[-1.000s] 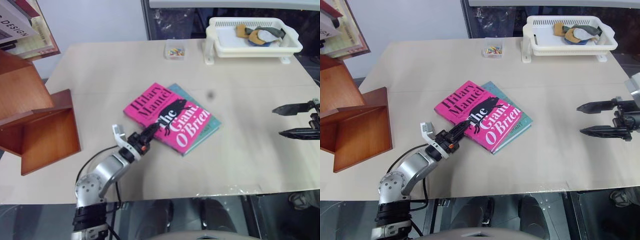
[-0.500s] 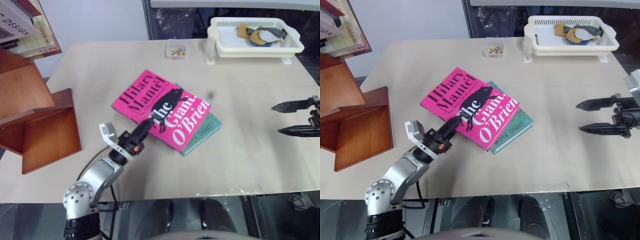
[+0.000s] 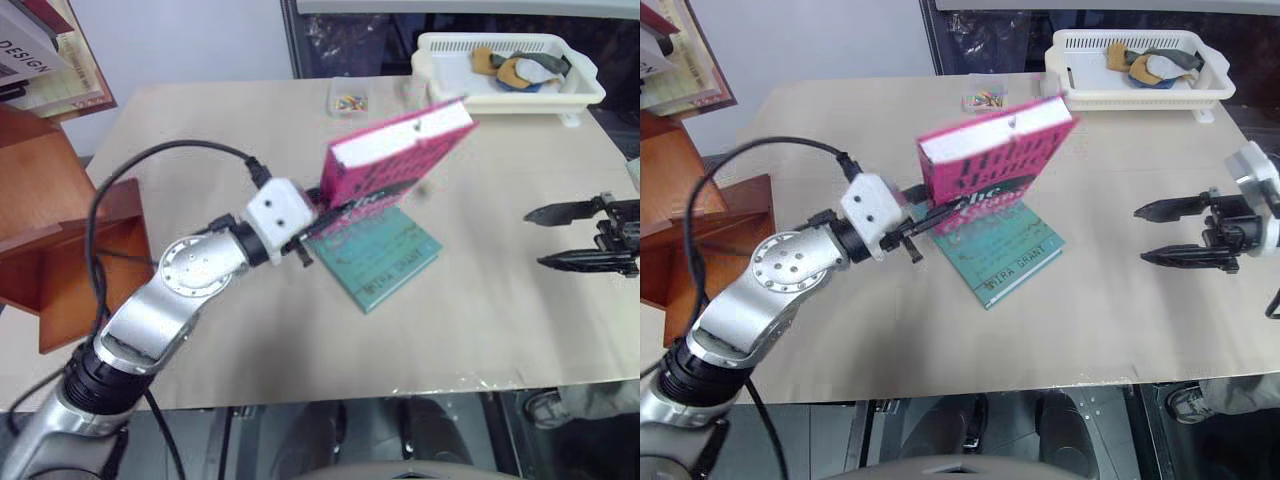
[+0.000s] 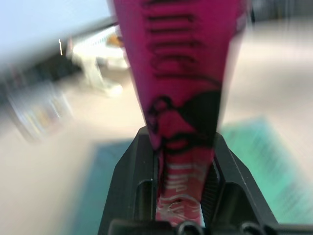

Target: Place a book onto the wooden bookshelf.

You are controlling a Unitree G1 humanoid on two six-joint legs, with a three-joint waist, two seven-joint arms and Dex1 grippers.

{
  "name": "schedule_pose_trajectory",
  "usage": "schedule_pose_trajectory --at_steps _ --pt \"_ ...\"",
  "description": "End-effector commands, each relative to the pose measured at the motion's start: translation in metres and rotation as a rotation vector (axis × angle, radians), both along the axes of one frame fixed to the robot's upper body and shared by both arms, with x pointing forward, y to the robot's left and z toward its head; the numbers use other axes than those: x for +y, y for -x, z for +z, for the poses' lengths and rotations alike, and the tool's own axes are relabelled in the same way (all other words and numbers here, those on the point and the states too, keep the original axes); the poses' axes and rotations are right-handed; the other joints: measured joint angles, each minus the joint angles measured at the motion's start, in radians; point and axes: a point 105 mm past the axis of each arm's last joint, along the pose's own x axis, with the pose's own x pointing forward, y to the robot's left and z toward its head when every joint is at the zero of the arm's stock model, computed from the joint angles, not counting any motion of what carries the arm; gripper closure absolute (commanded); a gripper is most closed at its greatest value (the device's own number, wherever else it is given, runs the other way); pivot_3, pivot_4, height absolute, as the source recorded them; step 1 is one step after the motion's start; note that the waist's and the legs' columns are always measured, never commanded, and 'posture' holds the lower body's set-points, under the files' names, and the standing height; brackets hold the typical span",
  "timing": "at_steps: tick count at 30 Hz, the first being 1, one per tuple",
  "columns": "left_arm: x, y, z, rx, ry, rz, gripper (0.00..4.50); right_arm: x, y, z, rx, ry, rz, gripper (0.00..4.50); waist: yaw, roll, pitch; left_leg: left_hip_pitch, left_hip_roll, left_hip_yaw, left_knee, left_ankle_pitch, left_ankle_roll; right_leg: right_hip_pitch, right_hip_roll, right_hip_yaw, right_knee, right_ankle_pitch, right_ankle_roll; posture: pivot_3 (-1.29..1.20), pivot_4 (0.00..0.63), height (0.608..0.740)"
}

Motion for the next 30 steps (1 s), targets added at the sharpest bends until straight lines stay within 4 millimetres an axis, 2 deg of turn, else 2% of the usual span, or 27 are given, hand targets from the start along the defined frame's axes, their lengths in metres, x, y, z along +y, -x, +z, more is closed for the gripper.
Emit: schedule_pose_trajectory --at_steps 1,3,5,9,14,17,19,21,25,30 --pt "0.004 -0.005 0.044 -0.287 -0.136 0.053 3.85 0.005 0.004 0.008 -0.006 0.000 0.067 0.57 0.001 -0.001 0.001 -0.001 0.000 -0.001 0.000 0.000 0.000 -0.001 0.000 -0.001 0.000 0.000 0.000 0.00 0.150 0.740" --pt "0.002 -0.006 0.063 -0.417 -0.217 0.081 3.85 0.007 0.002 0.008 -0.004 -0.001 0.075 0.57 0.005 -0.002 0.002 -0.003 0.000 -0.003 0.000 0.000 0.000 -0.002 0.000 -0.002 0.000 0.000 0.000 0.00 0.150 0.740" --pt "0.000 -0.007 0.071 -0.507 -0.362 0.096 3.85 0.009 0.001 0.009 -0.003 -0.004 0.080 0.57 0.006 -0.004 0.003 -0.005 0.000 -0.004 0.000 0.000 0.000 -0.002 0.000 -0.004 -0.001 0.000 0.000 0.00 0.150 0.740" --pt "0.002 -0.012 0.068 -0.558 -0.617 0.091 3.85 0.011 -0.001 0.008 -0.002 -0.004 0.085 0.57 0.003 -0.004 0.003 -0.008 -0.002 -0.003 0.000 0.000 0.000 -0.006 -0.001 -0.003 -0.002 0.000 0.000 0.00 0.150 0.740" --pt "0.019 -0.023 0.066 -0.444 -0.767 0.104 3.85 0.015 -0.008 0.008 -0.017 -0.014 0.087 0.57 0.000 -0.005 0.003 -0.012 -0.001 -0.003 0.002 0.000 0.000 -0.011 0.000 -0.003 0.003 0.000 0.000 0.00 0.150 0.740" --pt "0.048 -0.024 0.077 -0.283 -0.898 0.169 3.85 0.014 -0.018 0.012 -0.046 -0.024 0.069 0.57 -0.003 -0.005 0.004 -0.020 -0.001 -0.003 0.009 0.000 0.000 -0.019 0.001 -0.004 0.008 0.000 0.000 0.00 0.150 0.740" --pt "0.066 -0.018 0.091 -0.244 -0.981 0.220 3.85 0.015 -0.026 0.021 -0.086 -0.057 0.057 0.57 -0.009 -0.007 0.005 -0.020 -0.002 -0.003 0.009 0.000 0.000 -0.019 0.001 -0.003 0.008 0.000 0.000 0.00 0.150 0.740" --pt "0.073 -0.013 0.104 -0.229 -1.012 0.242 3.85 0.020 -0.036 0.027 -0.116 -0.106 0.055 0.57 -0.018 -0.007 0.006 -0.022 -0.002 -0.004 0.010 0.000 0.000 -0.019 0.005 -0.004 0.007 0.000 0.000 0.00 0.150 0.740" --pt "0.089 -0.006 0.109 -0.133 -1.047 0.266 3.85 0.025 -0.051 0.025 -0.117 -0.169 0.034 0.57 -0.025 -0.007 0.006 -0.022 -0.002 -0.004 0.011 0.000 0.000 -0.019 0.005 -0.004 0.007 0.000 0.000 0.00 0.150 0.740" --pt "0.102 0.003 0.130 -0.122 -1.087 0.323 3.85 0.035 -0.063 0.026 -0.099 -0.242 0.032 0.57 -0.028 -0.008 0.007 -0.022 -0.001 -0.005 0.012 0.000 0.000 -0.019 0.006 -0.005 0.008 0.000 0.000 0.00 0.150 0.740"
